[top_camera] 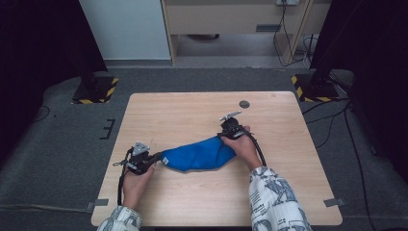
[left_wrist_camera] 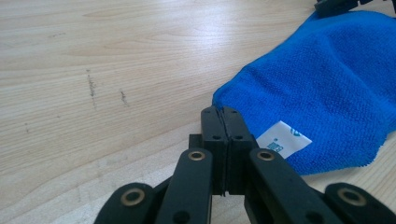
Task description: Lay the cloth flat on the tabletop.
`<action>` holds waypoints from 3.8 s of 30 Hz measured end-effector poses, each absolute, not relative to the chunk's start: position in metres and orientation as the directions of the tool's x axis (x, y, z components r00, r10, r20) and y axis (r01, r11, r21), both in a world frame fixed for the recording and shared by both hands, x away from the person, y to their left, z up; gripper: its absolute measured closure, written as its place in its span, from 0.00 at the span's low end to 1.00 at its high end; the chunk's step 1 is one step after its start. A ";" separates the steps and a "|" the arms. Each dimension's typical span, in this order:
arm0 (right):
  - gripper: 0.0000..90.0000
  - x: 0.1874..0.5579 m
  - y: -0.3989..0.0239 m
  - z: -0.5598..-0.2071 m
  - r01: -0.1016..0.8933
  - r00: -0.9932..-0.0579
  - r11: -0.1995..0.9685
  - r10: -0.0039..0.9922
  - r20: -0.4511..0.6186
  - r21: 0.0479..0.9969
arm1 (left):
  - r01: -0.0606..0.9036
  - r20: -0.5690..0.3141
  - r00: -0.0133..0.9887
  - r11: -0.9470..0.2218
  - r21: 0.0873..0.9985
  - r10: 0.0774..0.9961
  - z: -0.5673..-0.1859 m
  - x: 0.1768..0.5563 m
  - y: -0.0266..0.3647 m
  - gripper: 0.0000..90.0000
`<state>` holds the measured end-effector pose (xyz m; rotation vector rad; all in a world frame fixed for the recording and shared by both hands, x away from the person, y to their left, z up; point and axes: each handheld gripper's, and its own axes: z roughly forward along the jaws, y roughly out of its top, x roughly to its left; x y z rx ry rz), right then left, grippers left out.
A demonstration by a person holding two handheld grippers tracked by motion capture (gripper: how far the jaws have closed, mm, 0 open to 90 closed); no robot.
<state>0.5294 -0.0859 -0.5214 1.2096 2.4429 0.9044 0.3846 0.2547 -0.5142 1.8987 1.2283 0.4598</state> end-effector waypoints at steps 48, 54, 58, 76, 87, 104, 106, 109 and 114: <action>0.98 0.482 -0.178 -0.440 0.508 -0.577 0.245 0.808 0.116 0.825 | 0.465 -0.042 0.595 -0.301 0.833 0.803 -0.435 0.437 0.191 1.00; 0.98 0.478 -0.191 -0.435 0.505 -0.564 0.230 0.817 0.116 0.832 | 0.469 -0.052 0.597 -0.295 0.833 0.800 -0.428 0.448 0.187 1.00; 0.98 0.477 -0.197 -0.433 0.504 -0.558 0.218 0.821 0.122 0.836 | 0.465 -0.062 0.599 -0.284 0.839 0.798 -0.423 0.453 0.184 1.00; 0.97 0.476 -0.209 -0.416 0.480 -0.552 0.183 0.823 0.134 0.858 | 0.433 -0.068 0.620 -0.269 0.860 0.782 -0.404 0.469 0.167 1.00; 0.98 0.461 -0.218 -0.386 0.430 -0.559 0.158 0.820 0.124 0.889 | 0.393 -0.088 0.631 -0.220 0.893 0.771 -0.385 0.452 0.168 1.00; 0.97 0.440 -0.220 -0.349 0.350 -0.583 0.182 0.810 0.062 0.919 | 0.319 -0.025 0.635 -0.232 0.919 0.772 -0.351 0.436 0.171 1.00; 0.97 0.439 -0.218 -0.348 0.345 -0.586 0.178 0.808 0.063 0.921 | 0.306 -0.004 0.634 -0.246 0.920 0.774 -0.348 0.434 0.172 1.00; 0.97 0.439 -0.215 -0.345 0.334 -0.591 0.173 0.804 0.063 0.926 | 0.296 -0.002 0.633 -0.240 0.925 0.774 -0.344 0.431 0.173 1.00; 0.97 0.437 -0.213 -0.343 0.331 -0.602 0.153 0.794 0.084 0.931 | 0.278 -0.005 0.636 -0.223 0.935 0.772 -0.337 0.426 0.177 1.00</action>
